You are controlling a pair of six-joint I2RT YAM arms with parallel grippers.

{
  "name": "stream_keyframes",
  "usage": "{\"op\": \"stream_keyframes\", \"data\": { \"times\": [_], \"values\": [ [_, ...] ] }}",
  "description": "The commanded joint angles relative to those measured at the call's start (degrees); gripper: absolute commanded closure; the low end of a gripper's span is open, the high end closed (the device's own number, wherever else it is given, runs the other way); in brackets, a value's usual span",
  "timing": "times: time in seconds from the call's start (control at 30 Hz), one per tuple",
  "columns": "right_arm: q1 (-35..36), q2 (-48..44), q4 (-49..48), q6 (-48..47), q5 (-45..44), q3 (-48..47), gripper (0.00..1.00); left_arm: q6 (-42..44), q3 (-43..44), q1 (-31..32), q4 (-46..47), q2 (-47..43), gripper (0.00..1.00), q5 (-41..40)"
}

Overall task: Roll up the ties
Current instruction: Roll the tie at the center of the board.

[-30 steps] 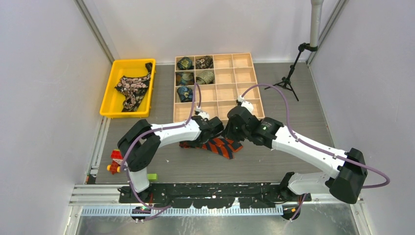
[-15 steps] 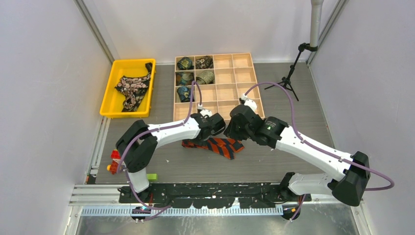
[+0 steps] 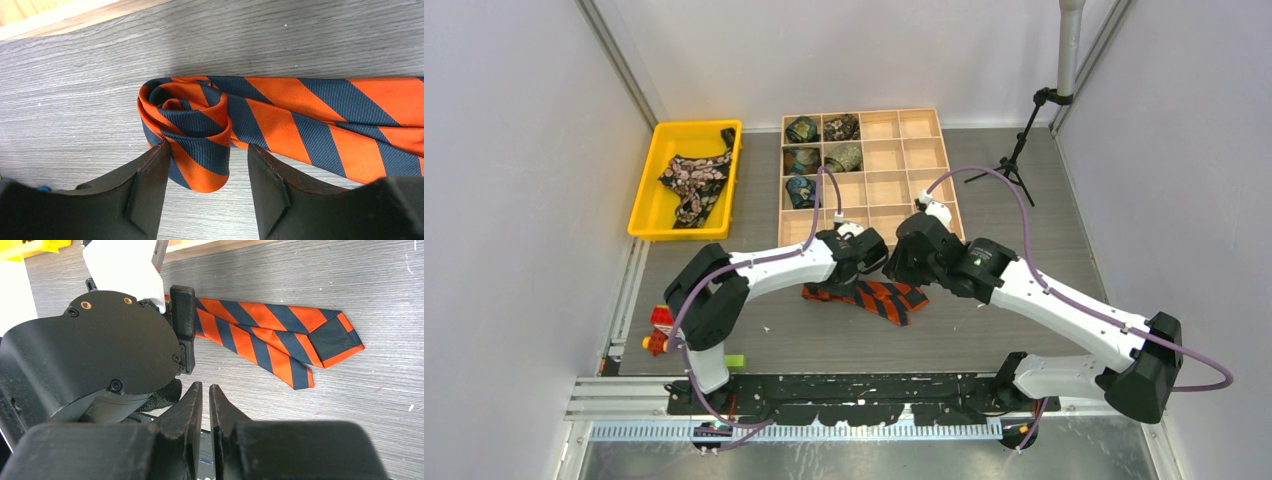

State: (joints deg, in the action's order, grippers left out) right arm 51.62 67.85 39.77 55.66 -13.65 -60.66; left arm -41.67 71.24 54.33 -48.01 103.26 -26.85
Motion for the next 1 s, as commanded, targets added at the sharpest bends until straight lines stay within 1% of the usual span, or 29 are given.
{"op": "stream_keyframes", "data": {
  "times": [0.0, 0.13, 0.4, 0.6, 0.73, 0.83, 0.97],
  "values": [
    [-0.2, -1.6, 0.1, -0.6, -1.3, -3.3, 0.84, -0.1, 1.4, 0.2, 2.7, -2.1, 0.41, 2.3],
    [-0.2, -1.2, 0.4, -1.4, -1.8, -4.9, 0.84, 0.4, 1.5, -0.8, 1.3, -3.9, 0.40, 1.4],
    [-0.2, 0.7, 0.4, -1.8, -2.0, -6.6, 0.84, 1.8, -1.0, -2.5, 1.8, -9.8, 0.38, 2.7],
    [-0.2, 3.6, -1.0, -1.8, 0.1, -7.5, 0.84, 3.0, -2.3, -4.6, 0.7, -14.7, 0.36, 4.8],
    [0.2, 8.0, -4.0, -1.7, 2.7, -7.6, 0.84, 5.5, -6.7, -8.9, 1.5, -21.4, 0.36, 7.8],
    [1.2, 11.9, -8.2, -2.7, 5.1, -8.5, 0.84, 7.9, -11.3, -13.7, 3.3, -27.2, 0.36, 9.5],
    [2.9, 19.4, -9.7, -3.5, 6.9, -13.4, 0.84, 9.7, -17.8, -20.8, 6.3, -34.8, 0.32, 15.7]
  ]
}}
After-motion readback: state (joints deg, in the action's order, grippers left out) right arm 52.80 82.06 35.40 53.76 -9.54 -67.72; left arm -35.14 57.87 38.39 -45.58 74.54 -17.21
